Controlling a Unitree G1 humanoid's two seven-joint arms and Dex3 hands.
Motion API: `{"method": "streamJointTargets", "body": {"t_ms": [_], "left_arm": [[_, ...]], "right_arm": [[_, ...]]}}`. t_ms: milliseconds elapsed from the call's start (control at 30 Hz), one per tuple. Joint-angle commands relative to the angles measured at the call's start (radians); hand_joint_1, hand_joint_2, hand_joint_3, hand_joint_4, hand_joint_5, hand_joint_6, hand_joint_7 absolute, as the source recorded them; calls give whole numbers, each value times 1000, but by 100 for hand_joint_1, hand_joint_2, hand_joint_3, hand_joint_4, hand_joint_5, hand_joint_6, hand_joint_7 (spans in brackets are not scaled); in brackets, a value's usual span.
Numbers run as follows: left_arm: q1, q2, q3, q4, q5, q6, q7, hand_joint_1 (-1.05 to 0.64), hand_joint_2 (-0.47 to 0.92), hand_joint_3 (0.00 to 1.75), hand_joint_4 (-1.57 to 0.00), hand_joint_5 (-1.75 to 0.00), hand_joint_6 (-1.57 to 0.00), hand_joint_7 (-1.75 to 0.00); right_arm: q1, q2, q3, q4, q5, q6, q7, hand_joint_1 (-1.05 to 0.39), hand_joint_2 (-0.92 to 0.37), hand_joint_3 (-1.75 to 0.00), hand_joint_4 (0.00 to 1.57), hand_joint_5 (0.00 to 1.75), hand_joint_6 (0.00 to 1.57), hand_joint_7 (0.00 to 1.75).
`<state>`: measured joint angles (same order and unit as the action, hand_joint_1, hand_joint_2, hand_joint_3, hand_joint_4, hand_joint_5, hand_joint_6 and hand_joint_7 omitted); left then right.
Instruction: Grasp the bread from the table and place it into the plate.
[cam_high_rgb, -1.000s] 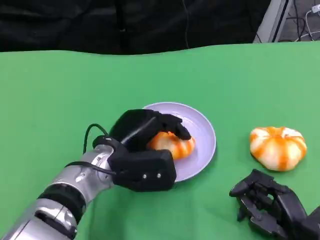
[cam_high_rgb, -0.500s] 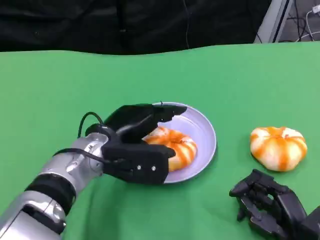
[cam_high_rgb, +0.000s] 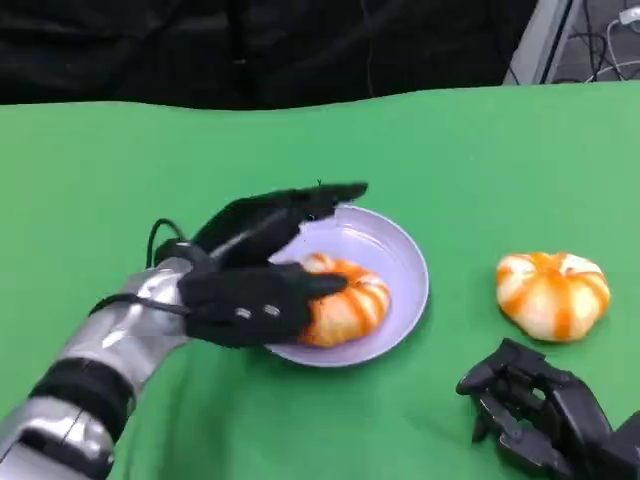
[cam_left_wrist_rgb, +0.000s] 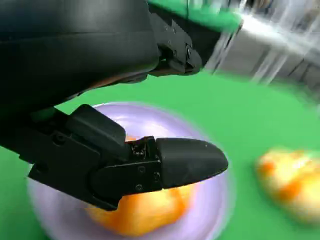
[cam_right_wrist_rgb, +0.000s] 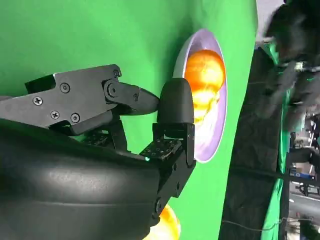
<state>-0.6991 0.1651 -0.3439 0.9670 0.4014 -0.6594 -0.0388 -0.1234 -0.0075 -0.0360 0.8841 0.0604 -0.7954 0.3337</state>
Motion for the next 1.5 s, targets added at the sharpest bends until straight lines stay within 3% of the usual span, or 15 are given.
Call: {"method": "streamJointTargets", "body": {"t_ms": [33, 167, 300, 733, 1133, 1500], "left_arm": [[35, 26, 61, -26, -88, -33, -68, -105, 92, 75, -19, -2, -22, -2], [39, 25, 70, -32, -94, -33, -84, -105, 92, 74, -20, -2, -22, -1], [85, 15, 100, -46, -138, -124, -80, -100, 92, 73, -26, -4, -25, -2], [300, -27, 270, -126, -465, -266, -255, -85, 92, 59, -42, -5, -35, -3], [423, -33, 385, -225, -742, -201, -526, -76, 92, 51, -51, -4, -39, -2], [486, -45, 442, -265, -774, -171, -598, -74, 92, 49, -54, -3, -40, -1]], "right_arm": [[2, -19, -11, 24, 7, 9, 2, -28, -92, -49, 63, 173, 65, 130], [1, -19, -12, 27, 6, 7, 3, -28, -92, -48, 64, 173, 65, 130], [1, -21, -11, 27, -3, 12, -6, -29, -92, -48, 63, 173, 65, 130], [-12, -27, -22, 55, 2, -6, 7, -30, -92, -49, 64, 175, 65, 130], [-11, -28, -25, 50, 10, 5, 18, -28, -92, -48, 62, 175, 64, 130], [-17, -26, -31, 59, 13, 0, 27, -29, -92, -47, 63, 175, 65, 130]]}}
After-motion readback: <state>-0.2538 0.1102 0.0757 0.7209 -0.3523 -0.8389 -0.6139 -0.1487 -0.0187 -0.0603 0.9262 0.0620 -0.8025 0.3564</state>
